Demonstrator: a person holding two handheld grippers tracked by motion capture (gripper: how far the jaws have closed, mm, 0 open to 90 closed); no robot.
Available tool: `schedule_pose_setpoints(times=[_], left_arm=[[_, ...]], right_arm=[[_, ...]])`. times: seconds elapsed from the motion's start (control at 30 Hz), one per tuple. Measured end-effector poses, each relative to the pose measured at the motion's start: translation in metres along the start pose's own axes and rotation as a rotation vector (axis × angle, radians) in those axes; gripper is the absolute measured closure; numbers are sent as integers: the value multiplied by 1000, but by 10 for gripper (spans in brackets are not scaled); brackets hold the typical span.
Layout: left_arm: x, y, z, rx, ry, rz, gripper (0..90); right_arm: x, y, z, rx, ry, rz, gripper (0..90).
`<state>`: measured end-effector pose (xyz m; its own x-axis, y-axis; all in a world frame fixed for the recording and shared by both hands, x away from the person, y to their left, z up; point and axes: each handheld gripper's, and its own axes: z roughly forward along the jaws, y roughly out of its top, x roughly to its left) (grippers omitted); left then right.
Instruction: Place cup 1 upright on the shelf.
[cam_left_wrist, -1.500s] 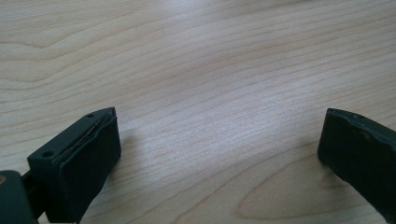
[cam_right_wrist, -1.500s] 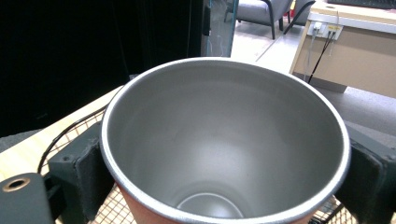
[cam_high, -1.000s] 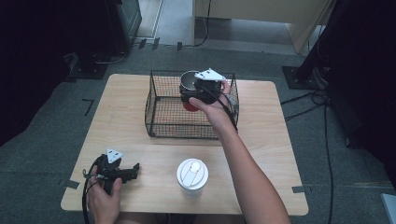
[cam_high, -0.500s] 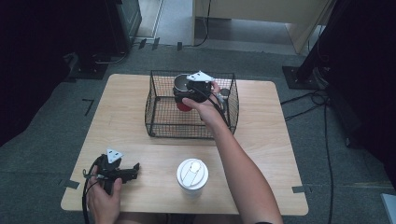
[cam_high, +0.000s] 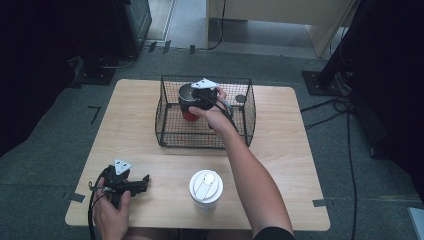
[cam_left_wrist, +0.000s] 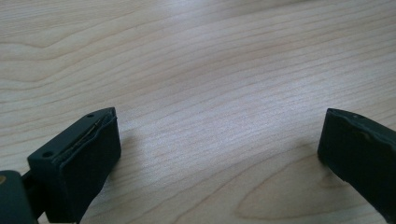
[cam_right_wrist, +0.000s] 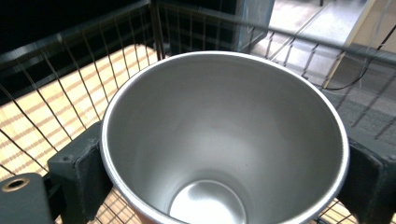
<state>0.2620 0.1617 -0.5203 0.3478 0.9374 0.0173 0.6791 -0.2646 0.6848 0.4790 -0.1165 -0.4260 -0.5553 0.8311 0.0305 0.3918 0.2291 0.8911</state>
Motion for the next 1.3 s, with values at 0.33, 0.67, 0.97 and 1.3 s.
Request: schedule_pose_setpoints(times=[0.33, 0.67, 0.97, 1.3], left_arm=[[0, 0, 0, 0, 1, -1, 0], [0, 0, 0, 0, 1, 0, 1], [0, 0, 0, 0, -1, -1, 0], [0, 0, 0, 0, -1, -1, 0]], right_arm=[[7, -5, 10, 39, 41, -11, 68], [7, 0, 4, 54, 32, 33, 0], [7, 2, -8, 60, 28, 37, 0], [2, 0, -37, 50, 27, 31, 0]])
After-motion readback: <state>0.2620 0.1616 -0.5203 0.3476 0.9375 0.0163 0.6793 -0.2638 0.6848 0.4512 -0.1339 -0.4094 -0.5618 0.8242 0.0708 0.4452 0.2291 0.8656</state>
